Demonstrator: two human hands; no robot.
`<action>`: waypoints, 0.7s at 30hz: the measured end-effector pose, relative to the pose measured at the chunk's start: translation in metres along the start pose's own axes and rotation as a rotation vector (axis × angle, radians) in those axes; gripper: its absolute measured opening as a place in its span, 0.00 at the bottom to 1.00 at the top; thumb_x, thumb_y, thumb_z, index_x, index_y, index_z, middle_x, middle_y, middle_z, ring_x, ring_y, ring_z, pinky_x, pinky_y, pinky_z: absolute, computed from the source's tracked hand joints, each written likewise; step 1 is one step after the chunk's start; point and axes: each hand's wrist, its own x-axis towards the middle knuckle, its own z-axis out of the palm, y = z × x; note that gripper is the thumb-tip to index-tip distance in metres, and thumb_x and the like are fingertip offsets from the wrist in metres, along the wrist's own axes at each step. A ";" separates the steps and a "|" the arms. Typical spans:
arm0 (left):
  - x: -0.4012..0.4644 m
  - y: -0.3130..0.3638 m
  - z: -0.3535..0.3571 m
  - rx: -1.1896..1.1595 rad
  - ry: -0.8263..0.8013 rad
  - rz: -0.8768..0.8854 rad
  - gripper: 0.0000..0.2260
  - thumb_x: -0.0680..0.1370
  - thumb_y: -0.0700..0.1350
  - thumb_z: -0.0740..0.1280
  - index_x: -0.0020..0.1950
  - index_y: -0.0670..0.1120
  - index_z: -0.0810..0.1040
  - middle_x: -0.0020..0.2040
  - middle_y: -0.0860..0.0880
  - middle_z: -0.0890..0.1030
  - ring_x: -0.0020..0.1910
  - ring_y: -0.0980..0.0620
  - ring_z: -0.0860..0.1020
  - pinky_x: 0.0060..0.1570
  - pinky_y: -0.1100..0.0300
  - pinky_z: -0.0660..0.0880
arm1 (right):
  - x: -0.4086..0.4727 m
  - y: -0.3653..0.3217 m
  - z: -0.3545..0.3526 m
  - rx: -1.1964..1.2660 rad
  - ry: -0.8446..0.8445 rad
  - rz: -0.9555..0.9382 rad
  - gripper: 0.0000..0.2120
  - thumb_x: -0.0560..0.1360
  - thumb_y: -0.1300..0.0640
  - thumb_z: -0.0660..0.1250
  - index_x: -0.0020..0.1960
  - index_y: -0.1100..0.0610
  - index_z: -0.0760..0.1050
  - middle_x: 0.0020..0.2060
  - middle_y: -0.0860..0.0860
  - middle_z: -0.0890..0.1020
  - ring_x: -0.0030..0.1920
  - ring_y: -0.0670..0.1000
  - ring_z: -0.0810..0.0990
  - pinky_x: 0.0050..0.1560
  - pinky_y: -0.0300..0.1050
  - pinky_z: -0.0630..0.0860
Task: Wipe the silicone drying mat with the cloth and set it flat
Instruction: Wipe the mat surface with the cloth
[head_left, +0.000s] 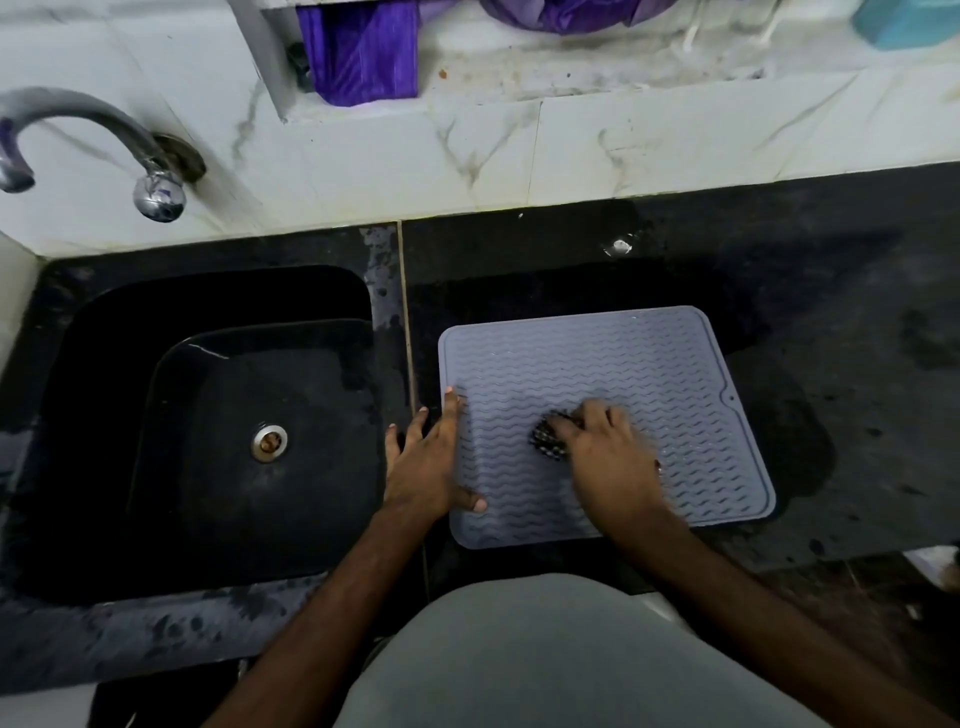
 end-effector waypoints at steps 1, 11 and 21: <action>0.000 -0.001 0.000 -0.005 -0.008 -0.001 0.68 0.59 0.62 0.80 0.80 0.54 0.33 0.82 0.55 0.53 0.81 0.45 0.46 0.74 0.35 0.39 | 0.004 -0.007 -0.002 0.072 0.029 -0.049 0.30 0.71 0.61 0.68 0.72 0.48 0.67 0.62 0.57 0.70 0.61 0.60 0.70 0.58 0.55 0.73; -0.003 0.017 -0.003 0.154 0.012 -0.092 0.65 0.62 0.60 0.81 0.81 0.52 0.35 0.80 0.52 0.61 0.81 0.45 0.52 0.76 0.38 0.44 | 0.017 -0.057 0.052 -0.060 0.017 -0.452 0.17 0.73 0.48 0.63 0.61 0.48 0.77 0.67 0.52 0.72 0.58 0.55 0.71 0.51 0.52 0.73; 0.006 0.052 0.001 0.546 -0.107 -0.187 0.53 0.74 0.51 0.74 0.81 0.45 0.35 0.83 0.49 0.46 0.76 0.43 0.60 0.73 0.36 0.56 | -0.003 0.031 0.056 -0.132 0.199 -0.174 0.22 0.75 0.52 0.53 0.65 0.44 0.76 0.60 0.53 0.76 0.52 0.57 0.74 0.46 0.51 0.72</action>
